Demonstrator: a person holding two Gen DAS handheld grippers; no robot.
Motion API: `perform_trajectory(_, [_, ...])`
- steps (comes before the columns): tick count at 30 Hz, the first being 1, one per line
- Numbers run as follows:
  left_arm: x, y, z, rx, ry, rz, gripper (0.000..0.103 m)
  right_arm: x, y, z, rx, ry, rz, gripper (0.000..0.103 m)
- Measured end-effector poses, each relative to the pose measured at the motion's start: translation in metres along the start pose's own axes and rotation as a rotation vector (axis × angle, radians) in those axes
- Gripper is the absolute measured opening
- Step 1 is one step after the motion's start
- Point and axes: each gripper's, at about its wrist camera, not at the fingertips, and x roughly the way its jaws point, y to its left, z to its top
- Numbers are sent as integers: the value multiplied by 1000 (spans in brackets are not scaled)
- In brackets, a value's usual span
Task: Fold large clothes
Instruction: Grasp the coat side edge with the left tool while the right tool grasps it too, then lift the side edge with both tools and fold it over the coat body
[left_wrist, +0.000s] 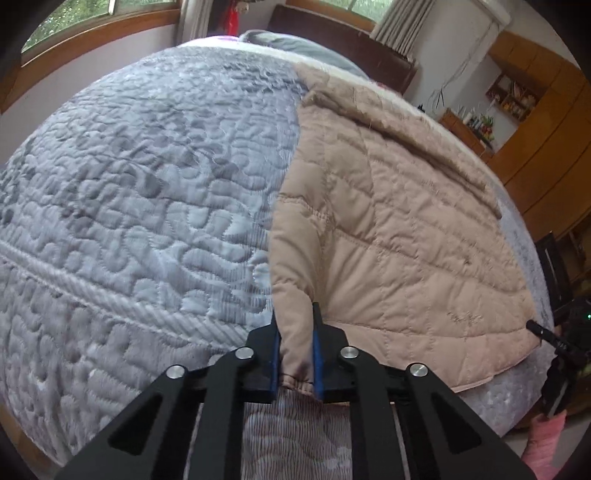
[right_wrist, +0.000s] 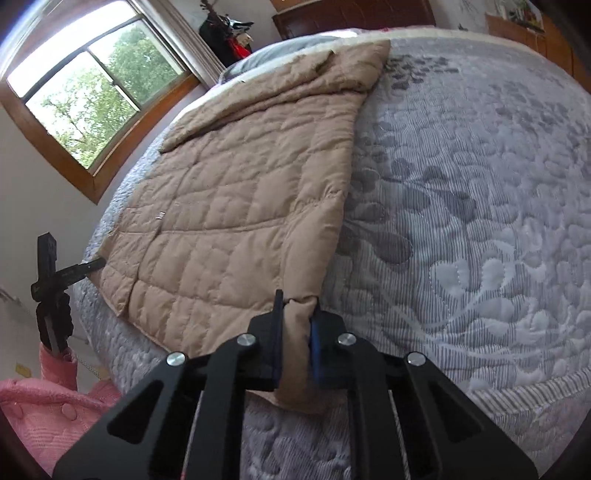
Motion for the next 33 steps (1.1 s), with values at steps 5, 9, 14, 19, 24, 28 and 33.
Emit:
perform_trajectory(5, [-27, -6, -14, 54, -15, 16, 12, -19, 5, -15, -25, -16, 24, 10])
perform_trajectory(9, [-36, -10, -33, 94, 6, 48, 12, -18, 7, -35, -28, 12, -8, 10])
perform_trajectory(14, [-14, 0, -47, 99, 44, 79, 13, 1, -6, -44, 21, 43, -14, 10])
perform_trajectory(19, [-6, 2, -48, 95, 34, 77, 13, -2, -11, -42, 43, 22, 13, 9])
perform_trajectory(24, [-35, -4, -37, 98, -42, 26, 12, -22, -5, -34, 44, -32, 59, 9])
perform_trajectory(28, [-65, -19, -18, 148, -140, -13, 12, -46, 7, -16, 11, -90, 67, 9])
perform_trajectory(33, [-78, -30, 21, 161, -210, -39, 12, -71, 23, 20, -49, -150, 47, 8])
